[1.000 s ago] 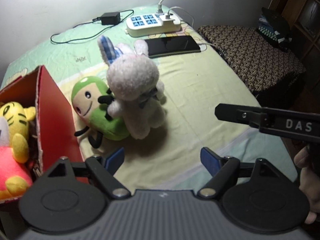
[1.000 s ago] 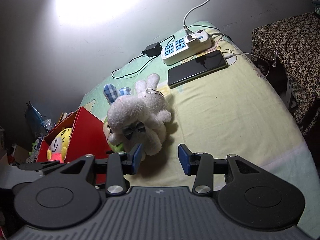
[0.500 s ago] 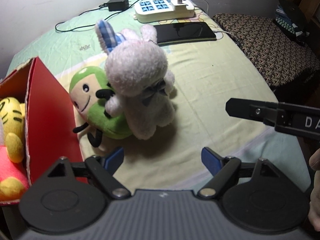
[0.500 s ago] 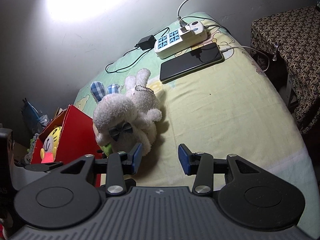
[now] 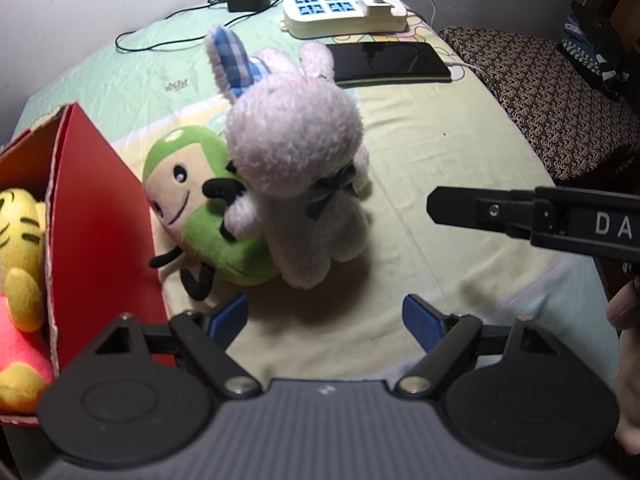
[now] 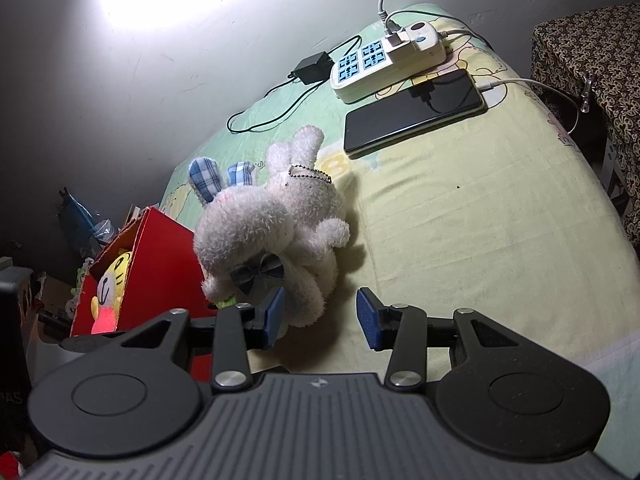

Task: Organize objects
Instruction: 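Move the right tool to the white bunny plush and grasp it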

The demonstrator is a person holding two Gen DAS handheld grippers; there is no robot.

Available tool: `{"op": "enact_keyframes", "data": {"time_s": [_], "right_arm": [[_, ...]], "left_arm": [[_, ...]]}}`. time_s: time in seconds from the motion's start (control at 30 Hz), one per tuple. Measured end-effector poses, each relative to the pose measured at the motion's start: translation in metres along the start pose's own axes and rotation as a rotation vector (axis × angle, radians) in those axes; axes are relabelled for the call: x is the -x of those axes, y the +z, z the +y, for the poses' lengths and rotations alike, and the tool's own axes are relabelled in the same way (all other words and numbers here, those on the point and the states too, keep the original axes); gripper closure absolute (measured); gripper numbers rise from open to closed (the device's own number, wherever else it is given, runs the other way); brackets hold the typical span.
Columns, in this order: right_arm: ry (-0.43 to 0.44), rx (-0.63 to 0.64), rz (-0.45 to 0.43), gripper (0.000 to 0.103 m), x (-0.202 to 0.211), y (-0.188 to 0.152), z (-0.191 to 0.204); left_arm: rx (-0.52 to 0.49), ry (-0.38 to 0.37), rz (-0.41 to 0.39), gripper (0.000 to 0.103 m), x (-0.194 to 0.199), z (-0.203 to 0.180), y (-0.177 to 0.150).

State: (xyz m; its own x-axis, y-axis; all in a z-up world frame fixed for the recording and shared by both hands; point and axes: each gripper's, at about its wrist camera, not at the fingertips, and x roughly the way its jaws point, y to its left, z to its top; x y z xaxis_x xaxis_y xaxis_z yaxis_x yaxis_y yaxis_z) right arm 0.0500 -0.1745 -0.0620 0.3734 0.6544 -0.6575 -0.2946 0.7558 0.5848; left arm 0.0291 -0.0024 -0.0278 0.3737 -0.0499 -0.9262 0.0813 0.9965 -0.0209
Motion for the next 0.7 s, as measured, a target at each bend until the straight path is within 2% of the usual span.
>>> {"op": "enact_keyframes", "data": {"time_s": [0.3, 0.47, 0.6, 0.7], "right_arm": [[0.031, -0.026, 0.021, 0.059, -0.015, 0.012, -0.005], [0.054, -0.011, 0.021, 0.059, -0.021, 0.018, -0.006], [0.092, -0.013, 0.016, 0.059, -0.026, 0.025, -0.008], [0.127, 0.005, 0.009, 0.059, -0.031, 0.028, -0.006]], "left_arm": [[0.004, -0.036, 0.002, 0.017, -0.007, 0.006, 0.005], [-0.002, -0.114, -0.071, 0.007, 0.003, 0.007, 0.004], [-0.033, -0.086, -0.157, 0.007, 0.011, 0.005, 0.007], [-0.055, -0.079, -0.188, 0.007, 0.011, 0.004, 0.012]]}}
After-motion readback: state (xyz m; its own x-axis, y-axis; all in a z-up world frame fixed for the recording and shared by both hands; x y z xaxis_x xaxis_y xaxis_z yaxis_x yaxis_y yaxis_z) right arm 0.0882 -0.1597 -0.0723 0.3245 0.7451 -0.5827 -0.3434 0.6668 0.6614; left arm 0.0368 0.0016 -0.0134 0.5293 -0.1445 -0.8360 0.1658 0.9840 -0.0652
